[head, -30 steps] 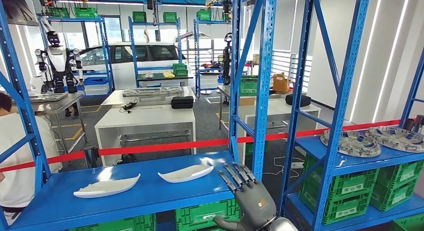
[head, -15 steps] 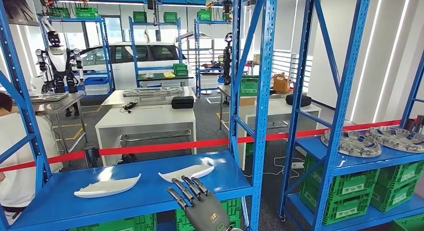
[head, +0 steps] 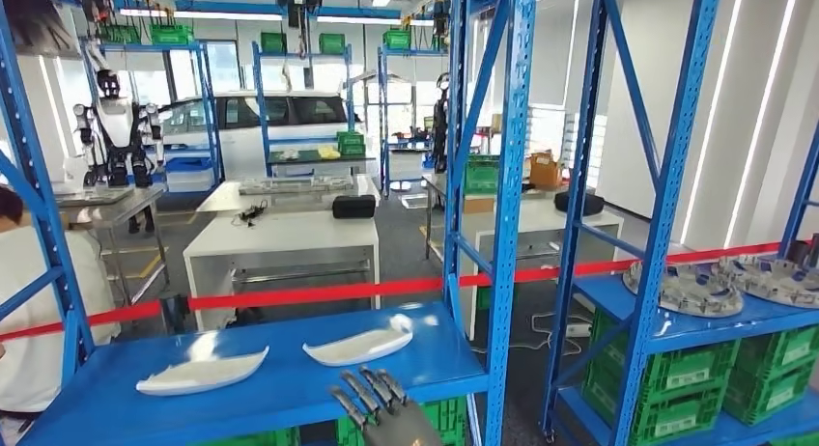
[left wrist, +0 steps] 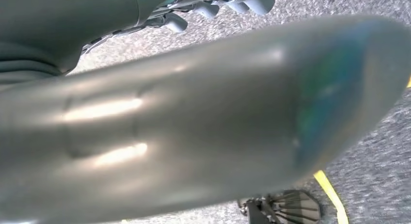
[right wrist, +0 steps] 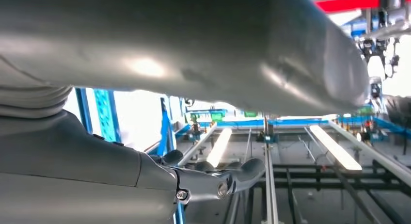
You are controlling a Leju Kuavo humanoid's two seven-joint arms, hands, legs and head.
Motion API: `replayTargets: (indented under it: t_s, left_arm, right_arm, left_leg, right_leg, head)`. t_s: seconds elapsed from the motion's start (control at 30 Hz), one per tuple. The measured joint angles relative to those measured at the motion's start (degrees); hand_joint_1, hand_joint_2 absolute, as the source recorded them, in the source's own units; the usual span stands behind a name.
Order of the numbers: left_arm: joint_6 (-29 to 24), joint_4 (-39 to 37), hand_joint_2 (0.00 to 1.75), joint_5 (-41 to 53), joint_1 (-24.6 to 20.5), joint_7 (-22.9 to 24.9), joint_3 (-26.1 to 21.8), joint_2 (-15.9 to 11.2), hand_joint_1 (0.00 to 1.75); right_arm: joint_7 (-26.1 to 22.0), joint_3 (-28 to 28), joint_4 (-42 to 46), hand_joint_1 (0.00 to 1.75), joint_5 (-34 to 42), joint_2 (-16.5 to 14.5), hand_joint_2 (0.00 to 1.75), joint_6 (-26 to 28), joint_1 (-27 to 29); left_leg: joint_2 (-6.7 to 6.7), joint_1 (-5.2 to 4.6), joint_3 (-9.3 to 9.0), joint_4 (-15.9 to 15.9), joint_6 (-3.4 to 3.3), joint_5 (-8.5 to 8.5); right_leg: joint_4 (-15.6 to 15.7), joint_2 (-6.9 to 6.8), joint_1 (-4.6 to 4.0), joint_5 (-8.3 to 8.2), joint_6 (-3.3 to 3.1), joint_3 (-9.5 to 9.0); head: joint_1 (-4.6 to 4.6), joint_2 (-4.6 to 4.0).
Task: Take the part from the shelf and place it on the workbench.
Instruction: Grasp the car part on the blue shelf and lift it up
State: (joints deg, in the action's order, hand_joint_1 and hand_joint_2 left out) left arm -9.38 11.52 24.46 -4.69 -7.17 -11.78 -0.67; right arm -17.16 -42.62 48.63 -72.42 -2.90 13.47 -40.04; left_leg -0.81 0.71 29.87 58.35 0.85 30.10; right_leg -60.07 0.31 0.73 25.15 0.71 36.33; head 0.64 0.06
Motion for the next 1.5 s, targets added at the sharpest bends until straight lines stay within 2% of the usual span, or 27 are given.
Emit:
replayTargets:
  t_s: [0.1,0.17,0.2,0.27,0.3,0.33,0.37,0.43,0.47,0.53,0.67,0.7,0.77,0.8,0.83,0.87,0.93,1.0,1.07,1.17,1.23,1.3,1.33,1.37,1.4,1.43,1.5]
  left_arm:
    - [0.25,-0.01,0.00,0.22,-0.11,0.33,-0.01,0.10,0.00]
    - [0.33,0.03,0.00,0.38,-0.25,0.42,-0.02,0.22,0.00]
    - [0.33,0.04,0.00,0.46,-0.33,0.43,-0.02,0.24,0.00]
    - [0.33,0.02,0.00,0.58,-0.32,0.44,-0.04,0.23,0.00]
    - [0.33,0.01,0.00,0.60,-0.25,0.44,-0.05,0.23,0.00]
    - [0.33,-0.01,0.00,0.62,-0.17,0.44,-0.07,0.25,0.00]
    - [0.34,-0.02,0.00,0.64,-0.13,0.44,-0.07,0.26,0.00]
    - [0.34,-0.04,0.00,0.67,-0.15,0.44,-0.10,0.26,0.00]
    - [0.34,-0.06,0.00,0.68,-0.21,0.44,-0.14,0.27,0.00]
    - [0.38,-0.11,0.00,0.69,-0.31,0.45,-0.27,0.35,0.00]
    - [0.41,-0.11,0.00,0.71,-0.30,0.44,-0.39,0.48,0.00]
    - [0.42,-0.11,0.00,0.72,-0.35,0.44,-0.40,0.49,0.00]
    - [0.42,-0.11,0.00,0.73,-0.40,0.44,-0.44,0.50,0.00]
    - [0.42,-0.11,0.00,0.74,-0.39,0.44,-0.47,0.50,0.00]
    - [0.42,-0.11,0.00,0.74,-0.38,0.44,-0.52,0.50,0.00]
    - [0.42,-0.11,0.00,0.74,-0.37,0.44,-0.58,0.50,0.00]
    - [0.42,-0.11,0.00,0.74,-0.37,0.44,-0.69,0.58,0.00]
    - [0.42,-0.11,0.00,0.75,-0.41,0.44,-0.77,0.80,0.00]
    - [0.42,-0.11,0.00,0.76,-0.43,0.44,-0.81,0.93,0.00]
    - [0.42,-0.04,0.00,0.77,-0.48,0.42,-0.83,0.89,0.00]
    - [0.42,-0.01,0.00,0.77,-0.54,0.42,-0.83,0.91,0.00]
    - [0.44,-0.03,0.00,0.87,-0.50,0.48,-0.83,0.84,0.00]
    - [0.47,-0.05,0.00,0.98,-0.44,0.52,-0.83,0.81,0.00]
    - [0.49,-0.06,0.00,1.10,-0.41,0.56,-0.83,0.80,0.00]
    - [0.52,-0.06,0.00,1.23,-0.42,0.58,-0.83,0.80,0.00]
    - [0.57,-0.05,0.00,1.34,-0.45,0.61,-0.83,0.79,0.00]
    - [0.74,-0.07,0.00,1.61,-0.59,0.69,-0.83,0.84,0.00]
  right_arm:
    - [0.33,0.47,-0.02,0.00,-0.17,0.09,0.00,-0.03,0.39]
    - [0.54,0.82,0.02,0.00,-0.34,0.04,0.00,-0.02,0.37]
    - [0.62,0.94,0.04,0.00,-0.49,0.02,0.00,-0.02,0.36]
    - [0.73,1.04,0.03,0.00,-0.73,0.01,0.00,-0.02,0.55]
    - [0.75,1.08,0.02,0.00,-0.78,0.01,0.00,-0.03,0.74]
    - [0.77,1.13,0.01,0.00,-0.79,0.01,0.00,-0.03,0.92]
    - [0.74,1.19,0.00,0.00,-0.78,0.01,0.00,-0.02,1.02]
    - [0.63,1.31,-0.01,0.00,-0.73,0.02,0.00,-0.01,1.02]
    - [0.57,1.37,-0.01,0.00,-0.71,0.02,0.00,-0.01,0.94]
    - [0.52,1.52,-0.02,0.00,-0.69,0.03,0.00,-0.02,0.84]
    - [0.52,1.85,-0.02,0.00,-0.67,0.05,0.00,0.00,0.72]
    - [0.52,1.92,-0.02,0.00,-0.67,0.05,0.00,0.01,0.68]
    - [0.52,2.03,-0.03,0.00,-0.67,0.09,0.00,0.00,0.77]
    - [0.52,2.09,-0.03,0.00,-0.67,0.13,0.00,0.00,0.91]
    - [0.52,2.13,-0.04,0.00,-0.68,0.16,0.00,-0.01,1.04]
    - [0.52,2.17,-0.04,0.00,-0.68,0.19,0.00,-0.01,1.10]
    - [0.52,2.22,-0.04,0.00,-0.68,0.21,0.00,-0.01,1.00]
    - [0.52,2.28,-0.04,0.00,-0.67,0.21,0.00,-0.01,0.81]
    - [0.52,2.32,-0.04,0.00,-0.65,0.22,0.00,-0.01,0.73]
    - [0.52,2.43,-0.01,0.00,-0.63,0.17,0.00,0.03,0.66]
    - [0.51,2.46,-0.01,0.00,-0.64,0.13,0.00,0.05,0.57]
    - [0.51,2.46,-0.03,0.00,-0.67,0.12,0.00,0.01,0.70]
    - [0.50,2.45,-0.05,0.00,-0.69,0.12,0.00,-0.01,0.82]
    - [0.50,2.45,-0.06,0.00,-0.73,0.12,0.00,-0.02,0.91]
    - [0.51,2.46,-0.06,0.00,-0.78,0.12,0.00,-0.03,0.92]
    - [0.54,2.46,-0.07,0.00,-0.84,0.12,0.00,-0.02,0.88]
    - [0.75,2.48,-0.07,0.00,-1.02,0.12,0.00,-0.01,0.75]
  left_leg:
    - [0.02,0.11,-0.10,-0.30,1.16,0.21]
    - [0.21,0.20,0.63,1.57,1.76,1.27]
    - [0.32,0.25,2.16,4.45,2.00,2.46]
    - [0.43,0.26,6.95,12.44,2.33,5.05]
    - [0.45,0.27,9.12,15.43,2.43,5.44]
    - [0.46,0.30,10.23,16.19,2.47,4.53]
    - [0.49,0.34,10.15,14.61,2.47,2.47]
    - [0.65,0.44,7.62,7.33,2.41,-2.62]
    - [0.70,0.38,6.22,3.94,2.25,-3.97]
    - [0.69,0.23,5.09,1.12,1.56,-4.18]
    - [0.53,0.35,4.76,0.78,-0.27,-3.83]
    - [0.55,0.41,4.59,0.71,-0.63,-3.76]
    - [0.58,0.30,4.42,0.73,-1.09,-3.51]
    - [0.57,0.21,4.34,0.75,-1.21,-3.39]
    - [0.55,0.11,4.23,0.76,-1.28,-3.27]
    - [0.48,0.00,4.02,0.77,-1.30,-3.13]
    - [0.35,-0.18,3.46,0.78,-1.21,-2.76]
    - [0.27,-0.34,3.19,0.77,-0.79,-2.41]
    - [0.32,-0.27,3.14,0.58,-0.15,-2.25]
    - [0.46,-0.29,3.09,1.30,0.78,-1.46]
    - [0.49,-0.14,5.41,6.33,1.32,0.95]
    - [0.52,0.10,9.50,13.60,1.88,3.49]
    - [0.52,0.23,10.96,15.62,2.12,3.51]
    - [0.53,0.35,11.43,15.57,2.32,2.42]
    - [0.57,0.50,10.72,13.14,2.51,0.23]
    - [0.67,0.69,9.16,9.18,2.69,-2.31]
    - [0.78,0.78,6.10,2.49,2.62,-4.93]
  right_leg:
    - [0.88,0.14,-0.20,0.68,-1.24,-0.45]
    - [1.34,0.09,0.03,0.86,-2.03,-1.21]
    - [1.53,0.02,0.11,1.00,-2.35,-1.59]
    - [1.56,-0.05,0.07,1.39,-2.75,-1.99]
    - [1.54,-0.04,0.05,1.60,-2.83,-2.15]
    - [1.51,0.00,0.05,1.82,-2.80,-2.40]
    - [1.46,0.03,0.06,2.08,-2.71,-2.74]
    - [1.30,0.08,0.07,2.73,-2.31,-3.51]
    - [1.15,0.11,-0.02,3.03,-2.02,-3.66]
    - [1.10,0.14,-0.28,3.25,-1.41,-3.54]
    - [-0.48,0.02,-0.29,4.38,-0.23,-2.80]
    - [-3.11,-0.02,-0.25,5.64,0.02,-1.50]
    - [-11.26,-0.06,-0.27,8.78,0.25,2.92]
    - [-14.72,-0.06,-0.27,9.64,0.25,5.09]
    - [-16.22,-0.06,-0.29,9.37,0.14,6.37]
    - [-15.21,-0.06,-0.35,7.87,-0.09,6.35]
    - [-7.27,-0.06,-0.72,3.12,-1.06,3.21]
    - [-0.42,-0.18,-1.21,0.64,-1.99,0.11]
    - [1.11,-0.21,-1.53,0.72,-2.30,-0.63]
    - [2.23,-0.12,-1.03,0.46,-2.79,-1.65]
    - [2.79,-0.20,-0.61,0.43,-3.16,-2.43]
    - [2.77,-0.24,-0.50,0.73,-3.29,-2.76]
    - [2.70,-0.22,-0.44,0.94,-3.24,-2.90]
    - [2.58,-0.20,-0.34,1.19,-3.10,-3.09]
    - [2.42,-0.17,-0.22,1.50,-2.89,-3.32]
    - [2.20,-0.16,-0.09,1.86,-2.61,-3.56]
    - [1.73,-0.11,-0.19,2.59,-1.86,-3.77]
  head:
    - [-0.17,0.05]
    - [-0.25,0.08]
    - [-0.33,0.09]
    - [-0.43,0.11]
    - [-0.44,0.11]
    - [-0.47,0.11]
    - [-0.48,0.11]
    - [-0.51,0.11]
    - [-0.53,0.11]
    - [-0.44,0.11]
    - [-0.22,0.11]
    - [-0.15,0.11]
    - [-0.05,0.11]
    - [-0.02,0.11]
    - [0.00,0.11]
    - [0.02,0.11]
    - [0.06,0.11]
    - [0.04,0.11]
    - [-0.01,0.11]
    - [-0.10,0.11]
    - [-0.22,0.11]
    - [-0.33,0.11]
    - [-0.37,0.11]
    - [-0.39,0.11]
    - [-0.40,0.11]
    - [-0.43,0.11]
    - [-0.46,0.11]
